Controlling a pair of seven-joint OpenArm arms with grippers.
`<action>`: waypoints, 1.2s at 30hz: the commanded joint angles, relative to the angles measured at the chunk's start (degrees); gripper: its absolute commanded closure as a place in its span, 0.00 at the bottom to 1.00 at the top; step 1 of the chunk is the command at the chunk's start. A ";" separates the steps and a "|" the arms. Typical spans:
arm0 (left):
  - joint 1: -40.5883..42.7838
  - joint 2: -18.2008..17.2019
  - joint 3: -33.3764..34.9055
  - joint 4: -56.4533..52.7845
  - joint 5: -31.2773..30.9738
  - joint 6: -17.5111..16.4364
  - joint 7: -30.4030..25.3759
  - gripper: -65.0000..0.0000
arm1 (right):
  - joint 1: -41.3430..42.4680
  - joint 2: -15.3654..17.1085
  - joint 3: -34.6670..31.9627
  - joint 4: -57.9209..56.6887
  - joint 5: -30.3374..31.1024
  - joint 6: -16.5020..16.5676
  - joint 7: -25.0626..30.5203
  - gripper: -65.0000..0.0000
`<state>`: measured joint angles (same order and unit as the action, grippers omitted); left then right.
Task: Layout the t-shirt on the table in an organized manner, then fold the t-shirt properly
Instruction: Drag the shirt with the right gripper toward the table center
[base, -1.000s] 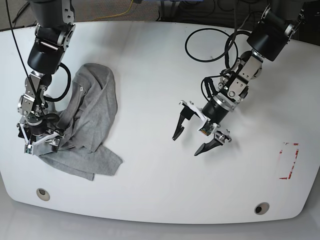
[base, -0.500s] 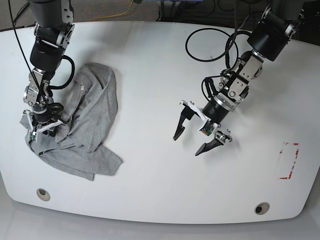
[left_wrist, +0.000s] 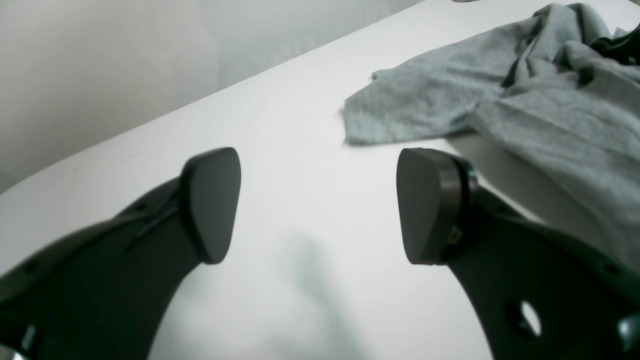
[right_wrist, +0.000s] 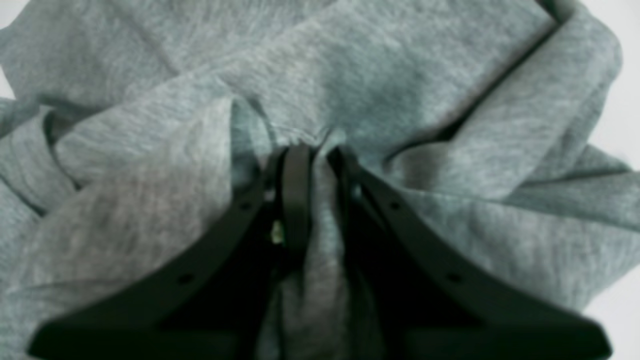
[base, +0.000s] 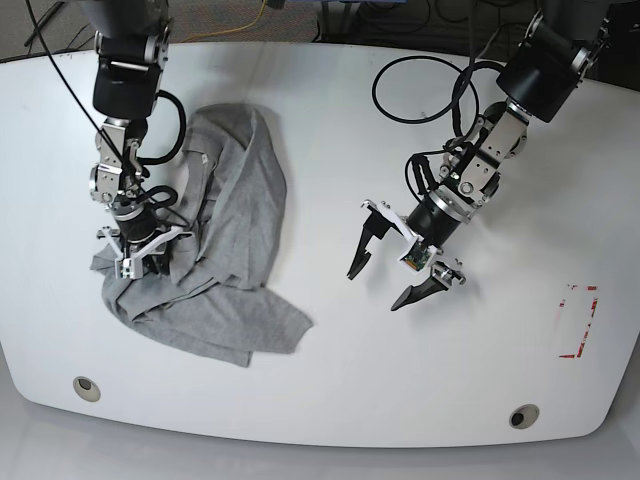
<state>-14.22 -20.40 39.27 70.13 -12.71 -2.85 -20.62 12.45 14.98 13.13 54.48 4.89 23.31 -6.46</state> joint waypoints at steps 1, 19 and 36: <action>-1.30 -0.83 -0.63 2.18 -0.35 0.43 -2.02 0.29 | -2.29 -0.96 -0.69 4.38 -0.89 0.82 -3.61 0.87; 3.10 -2.76 -5.64 7.28 -0.26 0.43 -1.93 0.29 | -10.91 -3.42 -17.65 22.93 -0.97 0.91 -9.23 0.87; 11.54 -3.99 -15.66 16.07 -0.35 0.26 7.48 0.29 | -0.80 -3.07 -22.49 15.28 -0.97 1.00 -9.15 0.87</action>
<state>-2.61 -23.86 25.58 84.05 -12.75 -2.81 -12.51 9.69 11.44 -9.50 69.93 4.25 24.71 -16.36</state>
